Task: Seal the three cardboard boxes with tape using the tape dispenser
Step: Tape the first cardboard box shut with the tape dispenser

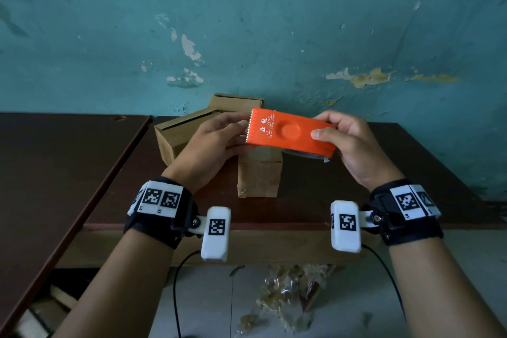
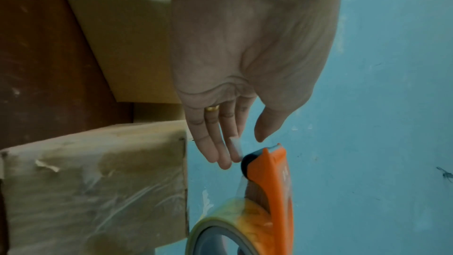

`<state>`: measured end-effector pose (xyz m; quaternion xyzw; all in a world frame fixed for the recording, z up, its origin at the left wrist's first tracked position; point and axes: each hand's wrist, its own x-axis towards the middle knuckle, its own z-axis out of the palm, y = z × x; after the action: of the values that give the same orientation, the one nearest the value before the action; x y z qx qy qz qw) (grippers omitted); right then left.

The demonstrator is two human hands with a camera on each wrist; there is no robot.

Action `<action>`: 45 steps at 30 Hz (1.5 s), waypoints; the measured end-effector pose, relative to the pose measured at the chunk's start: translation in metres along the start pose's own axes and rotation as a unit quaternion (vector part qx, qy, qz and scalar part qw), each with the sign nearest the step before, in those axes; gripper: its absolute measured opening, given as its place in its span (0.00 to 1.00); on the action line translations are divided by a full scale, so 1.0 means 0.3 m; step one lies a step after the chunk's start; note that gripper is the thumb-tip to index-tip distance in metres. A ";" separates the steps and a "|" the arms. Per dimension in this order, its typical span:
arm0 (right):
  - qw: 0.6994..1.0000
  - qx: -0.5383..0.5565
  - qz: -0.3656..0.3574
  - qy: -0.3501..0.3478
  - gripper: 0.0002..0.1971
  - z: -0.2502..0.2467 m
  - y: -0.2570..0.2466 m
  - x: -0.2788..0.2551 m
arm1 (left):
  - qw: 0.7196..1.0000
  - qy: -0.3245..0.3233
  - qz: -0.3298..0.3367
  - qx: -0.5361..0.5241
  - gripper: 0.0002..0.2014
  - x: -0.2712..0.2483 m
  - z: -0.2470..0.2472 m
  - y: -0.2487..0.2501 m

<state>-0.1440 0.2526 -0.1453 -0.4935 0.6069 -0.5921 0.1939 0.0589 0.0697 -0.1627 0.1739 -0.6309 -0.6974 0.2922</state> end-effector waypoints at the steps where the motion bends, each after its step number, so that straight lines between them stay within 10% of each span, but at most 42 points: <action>1: 1.000 -0.001 0.001 0.001 0.07 0.001 0.002 -0.002 | 1.000 -0.002 0.000 -0.006 0.14 -0.002 0.003 0.000; 8: 1.000 -0.027 0.009 0.012 0.06 -0.001 0.008 -0.006 | 1.000 -0.007 0.005 0.001 0.14 -0.020 0.013 0.003; 14: 0.996 -0.079 0.009 0.032 0.28 0.028 0.002 -0.002 | 1.000 0.022 0.011 0.018 0.16 -0.024 0.010 0.005; 45: 0.982 -0.181 -0.047 0.010 0.27 0.007 0.037 -0.008 | 0.988 0.107 0.093 0.068 0.13 -0.049 0.024 0.020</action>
<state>-0.1454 0.2514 -0.1567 -0.5426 0.6821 -0.4857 0.0666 0.0670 0.0842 -0.1576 0.2073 -0.6553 -0.6000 0.4094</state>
